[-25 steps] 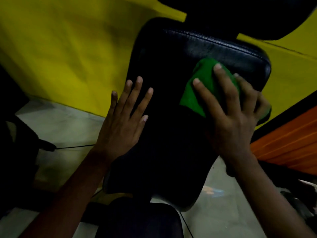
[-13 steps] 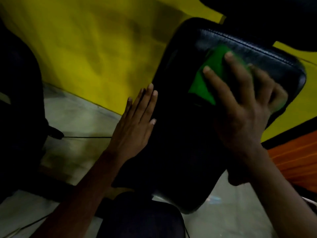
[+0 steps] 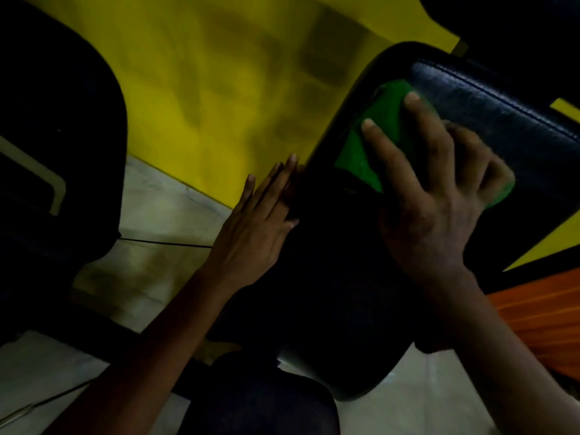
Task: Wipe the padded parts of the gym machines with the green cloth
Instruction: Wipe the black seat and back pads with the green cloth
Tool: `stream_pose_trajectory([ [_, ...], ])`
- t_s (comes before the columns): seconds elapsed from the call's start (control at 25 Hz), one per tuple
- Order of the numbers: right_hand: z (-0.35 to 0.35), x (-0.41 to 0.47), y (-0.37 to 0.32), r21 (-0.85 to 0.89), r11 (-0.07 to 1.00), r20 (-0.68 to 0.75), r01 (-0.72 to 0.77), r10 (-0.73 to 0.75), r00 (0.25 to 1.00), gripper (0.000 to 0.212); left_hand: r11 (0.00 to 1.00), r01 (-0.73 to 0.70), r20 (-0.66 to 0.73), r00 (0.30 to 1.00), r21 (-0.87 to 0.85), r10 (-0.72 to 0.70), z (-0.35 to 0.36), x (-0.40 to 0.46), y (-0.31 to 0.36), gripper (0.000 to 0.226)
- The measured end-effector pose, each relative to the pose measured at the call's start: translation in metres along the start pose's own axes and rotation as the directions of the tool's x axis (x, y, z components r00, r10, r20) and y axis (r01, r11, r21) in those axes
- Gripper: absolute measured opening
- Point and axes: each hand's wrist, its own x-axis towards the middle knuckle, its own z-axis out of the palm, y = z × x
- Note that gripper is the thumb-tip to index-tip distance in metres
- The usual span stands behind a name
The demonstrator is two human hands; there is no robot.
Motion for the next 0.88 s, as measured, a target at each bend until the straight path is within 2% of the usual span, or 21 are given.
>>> stream_pose_trajectory([
  [0.04,0.003,0.0,-0.007,-0.016,1.0,0.0,-0.014,0.014,1.0,0.039,1.0,0.005,0.01,1.0,-0.023,-0.005,-0.001,0.0,0.001,0.059],
  [0.08,0.005,-0.011,-0.015,-0.031,0.997,0.066,0.064,-0.062,0.996,0.041,1.0,0.008,0.026,1.0,-0.027,-0.007,-0.002,-0.001,0.0,0.06],
  [0.12,0.007,-0.031,-0.021,-0.016,0.975,0.165,0.223,-0.218,0.962,0.042,1.0,0.008,0.043,0.999,-0.025,-0.007,-0.003,-0.002,-0.001,0.062],
  [0.2,0.001,-0.068,-0.023,0.057,0.855,0.324,0.515,-0.504,0.801,0.043,0.999,0.008,0.07,0.998,-0.032,-0.006,-0.007,-0.003,-0.007,0.062],
  [0.24,-0.002,-0.074,-0.02,0.08,0.823,0.345,0.563,-0.553,0.759,0.045,0.999,0.002,0.076,0.997,-0.035,0.001,-0.009,-0.002,-0.01,0.062],
  [0.28,-0.003,-0.07,-0.017,0.107,0.833,0.325,0.543,-0.546,0.772,0.048,0.999,-0.012,0.083,0.996,-0.04,0.015,-0.01,-0.002,-0.012,0.062],
  [0.32,-0.003,-0.06,-0.015,0.12,0.882,0.29,0.456,-0.471,0.833,0.051,0.998,-0.026,0.092,0.995,-0.051,0.03,-0.01,-0.002,-0.015,0.063],
  [0.4,-0.001,-0.032,-0.012,0.094,0.984,0.181,0.15,-0.165,0.97,0.049,0.996,-0.035,0.097,0.994,-0.082,0.043,-0.007,-0.004,-0.017,0.066],
  [0.44,0.0,-0.023,-0.012,0.076,0.997,0.116,0.027,-0.036,0.993,0.046,0.995,-0.024,0.094,0.995,-0.102,0.034,-0.005,-0.006,-0.017,0.063],
  [0.48,0.001,-0.025,-0.014,0.048,0.999,0.071,-0.018,0.014,0.997,0.046,0.993,-0.013,0.098,0.995,-0.119,0.025,-0.003,-0.008,-0.018,0.061],
  [0.52,0.003,-0.035,-0.019,0.016,0.999,0.077,0.027,-0.029,0.997,0.045,0.992,-0.012,0.104,0.994,-0.125,0.025,-0.001,-0.01,-0.019,0.059],
  [0.56,0.006,-0.05,-0.025,0.002,0.991,0.137,0.134,-0.133,0.982,0.044,0.992,-0.023,0.107,0.994,-0.124,0.037,-0.001,-0.01,-0.022,0.059],
  [0.64,0.007,-0.089,-0.036,0.025,0.937,0.29,0.347,-0.339,0.895,0.04,0.988,-0.068,0.112,0.99,-0.138,0.084,-0.003,-0.009,-0.027,0.06],
  [0.72,0.003,-0.105,-0.04,0.079,0.901,0.356,0.427,-0.425,0.832,0.036,0.985,-0.102,0.122,0.985,-0.142,0.12,-0.006,-0.008,-0.031,0.06],
  [0.8,0.0,-0.089,-0.039,0.114,0.919,0.308,0.378,-0.394,0.866,0.037,0.982,-0.113,0.115,0.985,-0.149,0.131,-0.009,-0.008,-0.032,0.061],
  [0.88,0.001,-0.062,-0.04,0.071,0.981,0.215,0.182,-0.193,0.957,0.039,0.98,-0.106,0.109,0.986,-0.169,0.126,-0.01,-0.007,-0.034,0.074],
])
